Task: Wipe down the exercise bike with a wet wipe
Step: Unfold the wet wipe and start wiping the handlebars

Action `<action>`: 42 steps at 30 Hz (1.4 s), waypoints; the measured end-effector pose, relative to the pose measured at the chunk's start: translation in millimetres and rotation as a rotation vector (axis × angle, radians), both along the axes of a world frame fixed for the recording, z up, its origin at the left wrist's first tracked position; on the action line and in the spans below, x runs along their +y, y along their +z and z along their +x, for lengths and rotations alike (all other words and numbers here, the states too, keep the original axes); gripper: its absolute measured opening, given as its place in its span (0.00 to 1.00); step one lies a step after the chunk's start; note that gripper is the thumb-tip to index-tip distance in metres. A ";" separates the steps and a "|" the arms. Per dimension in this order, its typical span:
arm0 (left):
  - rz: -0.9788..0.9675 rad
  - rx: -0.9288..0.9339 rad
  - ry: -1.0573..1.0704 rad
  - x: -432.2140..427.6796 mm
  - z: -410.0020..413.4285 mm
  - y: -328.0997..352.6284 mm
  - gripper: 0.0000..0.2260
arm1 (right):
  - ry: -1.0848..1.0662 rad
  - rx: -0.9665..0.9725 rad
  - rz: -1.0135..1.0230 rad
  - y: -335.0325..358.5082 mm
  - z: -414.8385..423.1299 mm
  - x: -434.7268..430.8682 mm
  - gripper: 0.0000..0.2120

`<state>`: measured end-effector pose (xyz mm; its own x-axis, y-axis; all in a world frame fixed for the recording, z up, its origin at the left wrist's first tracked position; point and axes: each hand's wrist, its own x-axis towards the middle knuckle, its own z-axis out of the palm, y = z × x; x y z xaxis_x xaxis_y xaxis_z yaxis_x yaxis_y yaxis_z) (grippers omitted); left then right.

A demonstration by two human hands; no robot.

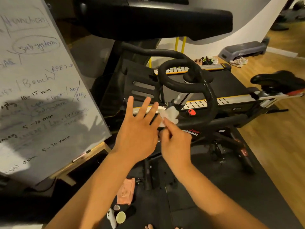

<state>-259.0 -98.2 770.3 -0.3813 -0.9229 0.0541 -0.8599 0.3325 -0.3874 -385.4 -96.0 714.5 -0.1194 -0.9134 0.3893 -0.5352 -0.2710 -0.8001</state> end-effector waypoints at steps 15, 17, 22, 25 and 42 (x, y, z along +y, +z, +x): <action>-0.010 0.948 -0.037 7.7 56.8 0.3 0.20 | 0.484 0.098 0.282 33.8 -0.1 -1.0 0.24; -0.097 0.817 -0.004 7.9 44.4 -7.4 0.21 | 0.363 0.345 0.299 23.3 -35.4 -12.0 0.28; -0.072 0.127 0.128 30.9 -2.5 -28.1 0.37 | -0.056 0.677 0.352 8.3 -107.2 -28.4 0.31; -0.089 0.147 0.173 37.5 -7.0 -32.3 0.36 | -0.104 0.375 0.331 0.2 -91.1 -22.8 0.26; -0.173 1.229 0.272 42.0 -16.5 -9.8 0.05 | 0.352 0.126 0.087 44.9 -60.3 -27.4 0.05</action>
<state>-275.4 -56.2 760.5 0.2059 -0.9086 0.3634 -0.7142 0.1143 0.6905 -445.7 -123.5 759.4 0.2512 -0.9204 0.2997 -0.5175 -0.3894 -0.7620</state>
